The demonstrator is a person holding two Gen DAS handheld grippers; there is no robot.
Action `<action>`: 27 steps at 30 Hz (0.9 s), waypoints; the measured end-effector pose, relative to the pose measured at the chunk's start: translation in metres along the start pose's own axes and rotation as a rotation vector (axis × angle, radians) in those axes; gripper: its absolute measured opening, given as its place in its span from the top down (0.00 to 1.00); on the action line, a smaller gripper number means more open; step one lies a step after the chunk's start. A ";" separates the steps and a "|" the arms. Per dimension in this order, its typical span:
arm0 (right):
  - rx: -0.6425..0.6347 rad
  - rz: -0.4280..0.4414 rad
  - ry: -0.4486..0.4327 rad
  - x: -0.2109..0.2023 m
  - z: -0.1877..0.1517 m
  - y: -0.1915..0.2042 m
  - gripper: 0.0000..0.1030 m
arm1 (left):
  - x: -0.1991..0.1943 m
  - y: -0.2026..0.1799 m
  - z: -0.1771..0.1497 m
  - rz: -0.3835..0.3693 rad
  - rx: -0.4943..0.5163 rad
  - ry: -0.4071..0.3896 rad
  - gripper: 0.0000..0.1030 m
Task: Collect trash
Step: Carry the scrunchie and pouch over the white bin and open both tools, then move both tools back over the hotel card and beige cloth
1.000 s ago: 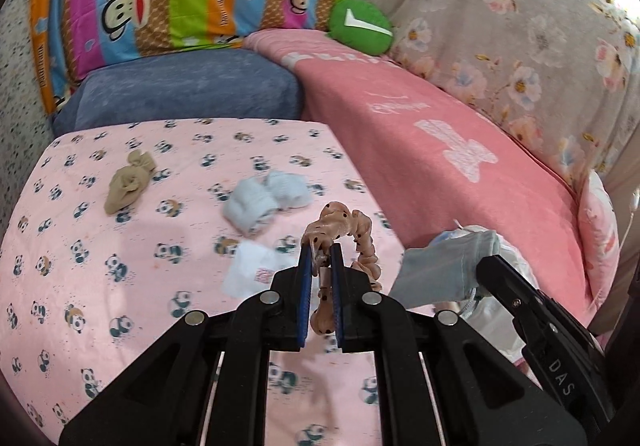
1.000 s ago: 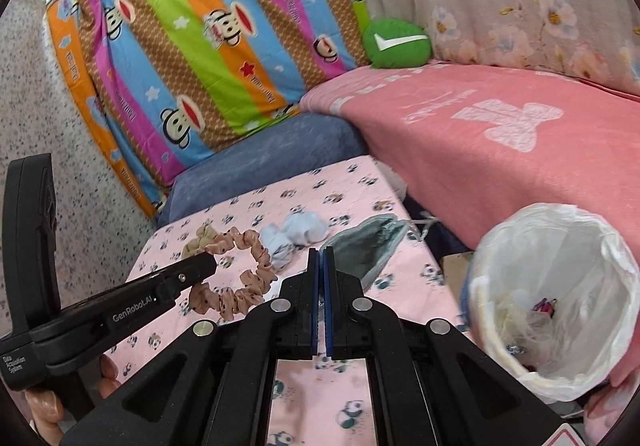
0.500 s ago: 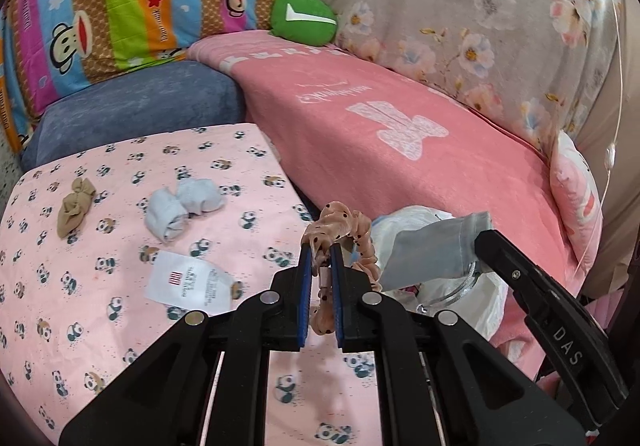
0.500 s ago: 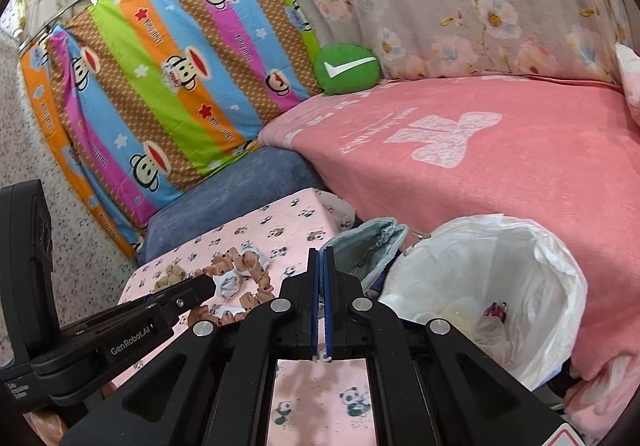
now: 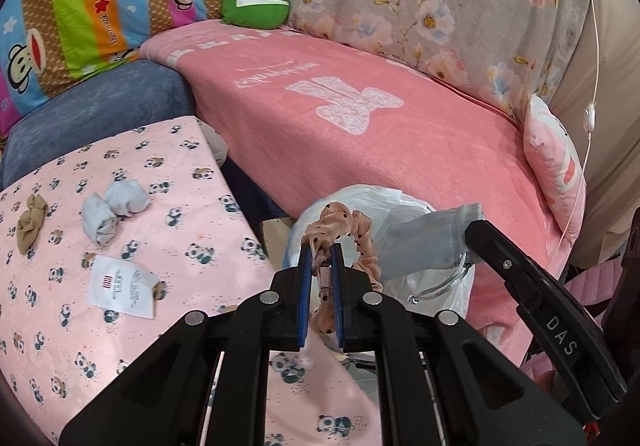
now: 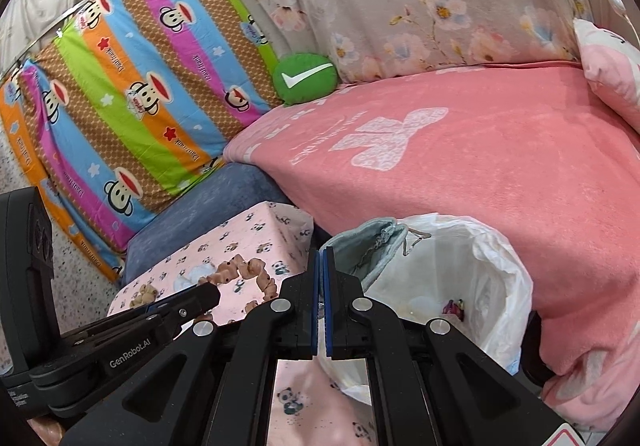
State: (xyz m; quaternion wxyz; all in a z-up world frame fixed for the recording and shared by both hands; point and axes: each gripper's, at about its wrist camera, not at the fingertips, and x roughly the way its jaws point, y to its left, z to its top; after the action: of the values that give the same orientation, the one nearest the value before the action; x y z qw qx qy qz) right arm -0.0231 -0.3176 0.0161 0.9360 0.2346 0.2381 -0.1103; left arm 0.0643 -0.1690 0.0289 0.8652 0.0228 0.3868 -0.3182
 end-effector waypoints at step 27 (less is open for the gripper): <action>0.027 -0.054 0.033 0.014 -0.005 -0.034 0.75 | 0.029 -0.021 0.001 0.003 0.024 0.023 0.45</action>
State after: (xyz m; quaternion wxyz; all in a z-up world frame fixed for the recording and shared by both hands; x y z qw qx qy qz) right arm -0.0238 -0.3458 -0.0073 0.9253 0.2427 0.2581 -0.1350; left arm 0.0678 -0.2016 0.0138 0.8609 0.0376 0.3927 -0.3212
